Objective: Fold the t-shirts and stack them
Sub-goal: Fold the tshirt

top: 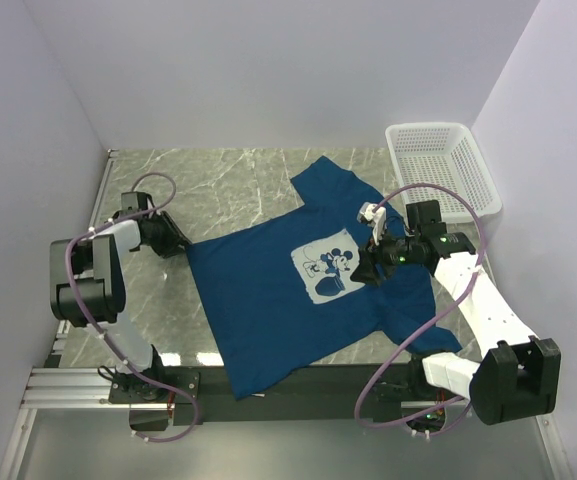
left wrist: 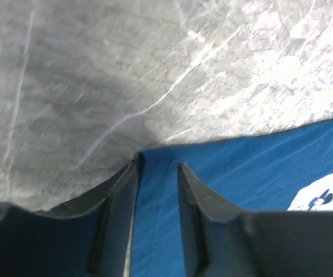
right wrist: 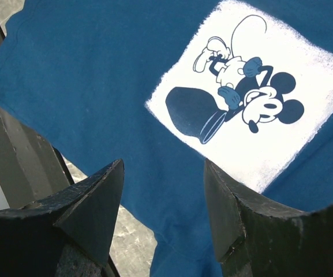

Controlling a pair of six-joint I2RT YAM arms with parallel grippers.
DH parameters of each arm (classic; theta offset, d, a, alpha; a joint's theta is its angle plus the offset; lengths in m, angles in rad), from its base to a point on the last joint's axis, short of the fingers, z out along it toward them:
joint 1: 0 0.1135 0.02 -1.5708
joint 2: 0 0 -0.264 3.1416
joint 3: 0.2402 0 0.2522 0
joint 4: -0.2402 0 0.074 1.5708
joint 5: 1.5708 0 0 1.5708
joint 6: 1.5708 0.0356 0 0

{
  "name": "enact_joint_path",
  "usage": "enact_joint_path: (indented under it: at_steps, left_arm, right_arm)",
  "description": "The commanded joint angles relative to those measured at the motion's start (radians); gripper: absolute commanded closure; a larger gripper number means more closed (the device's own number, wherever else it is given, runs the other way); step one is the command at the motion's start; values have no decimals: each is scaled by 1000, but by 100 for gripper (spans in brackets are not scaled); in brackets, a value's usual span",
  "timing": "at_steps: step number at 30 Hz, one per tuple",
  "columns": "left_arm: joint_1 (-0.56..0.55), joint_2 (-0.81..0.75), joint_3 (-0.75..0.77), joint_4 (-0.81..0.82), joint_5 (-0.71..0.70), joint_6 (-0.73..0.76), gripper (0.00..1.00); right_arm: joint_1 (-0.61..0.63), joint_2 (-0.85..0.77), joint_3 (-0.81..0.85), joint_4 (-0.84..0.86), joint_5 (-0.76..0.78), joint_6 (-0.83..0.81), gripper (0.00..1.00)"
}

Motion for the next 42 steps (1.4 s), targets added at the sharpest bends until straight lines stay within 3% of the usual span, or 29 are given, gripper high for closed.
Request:
enact_joint_path:
  at_steps: [1, 6, 12, 16, 19, 24, 27, 32, 39, 41, 42]
  left_arm:
    - [-17, 34, 47, -40, -24, 56, 61]
    - [-31, 54, 56, -64, -33, 77, 71]
    - [-44, 21, 54, -61, -13, 86, 99]
    - [-42, -51, 42, -77, -36, 96, 99]
    - [-39, -136, 13, -78, -65, 94, 100]
    - [-31, -315, -39, -63, -114, 80, 100]
    - [-31, -346, -59, -61, -107, 86, 99]
    - [-10, -287, -87, -51, -78, 88, 99]
    - [21, -127, -7, -43, -45, 63, 99]
    - [30, -96, 13, -49, -60, 62, 86]
    - [32, -90, 27, -51, -70, 60, 67]
  right_arm:
    - [0, -4, 11, 20, -6, 5, 36]
    - [0, 1, 11, 20, -1, 2, 36]
    - [0, 30, 31, 58, 54, 23, 36]
    - [0, 149, 149, 106, 183, 137, 35]
    - [1, 308, 310, 74, 193, 171, 36]
    - [15, 548, 549, 135, 377, 330, 36]
    - [21, 672, 684, 113, 367, 384, 36]
    - [30, 761, 775, 107, 338, 402, 35]
    - [37, 760, 724, 139, 316, 407, 35]
    - [38, 755, 708, 142, 307, 406, 35]
    - [37, 752, 704, 142, 304, 404, 35]
